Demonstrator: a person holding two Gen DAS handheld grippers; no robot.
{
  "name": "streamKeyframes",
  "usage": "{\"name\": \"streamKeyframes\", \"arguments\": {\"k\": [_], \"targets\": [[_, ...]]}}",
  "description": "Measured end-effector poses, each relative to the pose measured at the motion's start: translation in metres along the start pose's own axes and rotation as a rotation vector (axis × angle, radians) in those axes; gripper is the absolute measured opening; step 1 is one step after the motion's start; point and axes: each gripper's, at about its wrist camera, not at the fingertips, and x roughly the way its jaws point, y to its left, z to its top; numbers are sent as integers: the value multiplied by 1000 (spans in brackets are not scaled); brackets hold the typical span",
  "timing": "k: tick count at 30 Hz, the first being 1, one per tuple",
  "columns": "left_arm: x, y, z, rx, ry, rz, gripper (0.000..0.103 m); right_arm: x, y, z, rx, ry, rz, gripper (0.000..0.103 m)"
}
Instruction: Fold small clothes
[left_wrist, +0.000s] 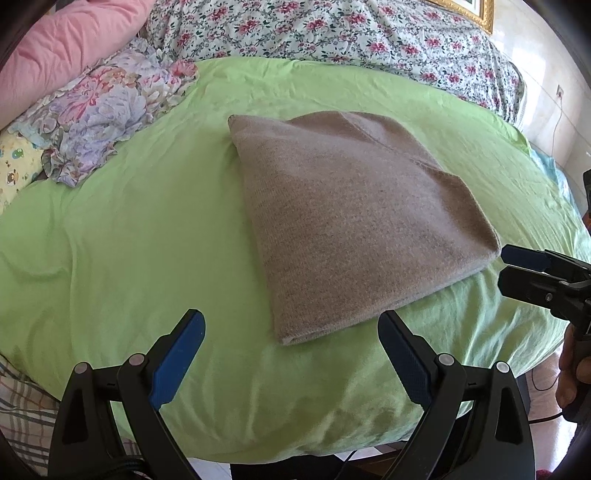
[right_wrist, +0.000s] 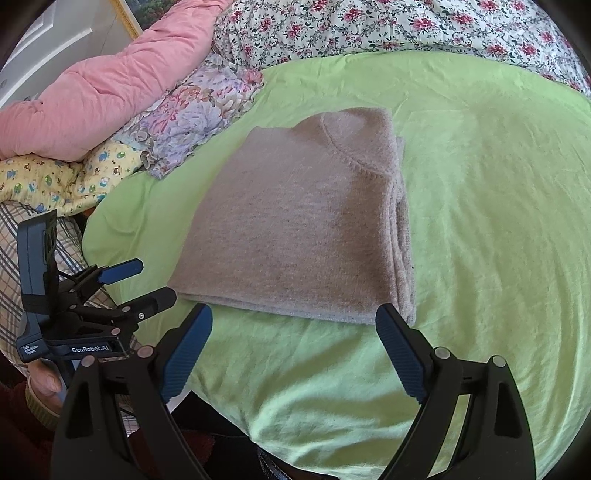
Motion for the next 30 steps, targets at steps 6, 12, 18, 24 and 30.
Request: {"name": "streamKeyframes", "arguments": {"k": [6, 12, 18, 24, 30], "targets": [[0, 0, 0, -8, 5, 2, 95, 0, 0, 1, 2, 4, 0, 90], [1, -2, 0, -12, 11, 1, 95, 3, 0, 1, 1, 11, 3, 91], [0, -3, 0, -12, 6, 2, 96, 3, 1, 0, 2, 10, 3, 91], [-1, -5, 0, -12, 4, 4, 95, 3, 1, 0, 3, 9, 5, 91], [-2, -5, 1, -12, 1, 3, 96, 4, 3, -1, 5, 7, 6, 91]]}}
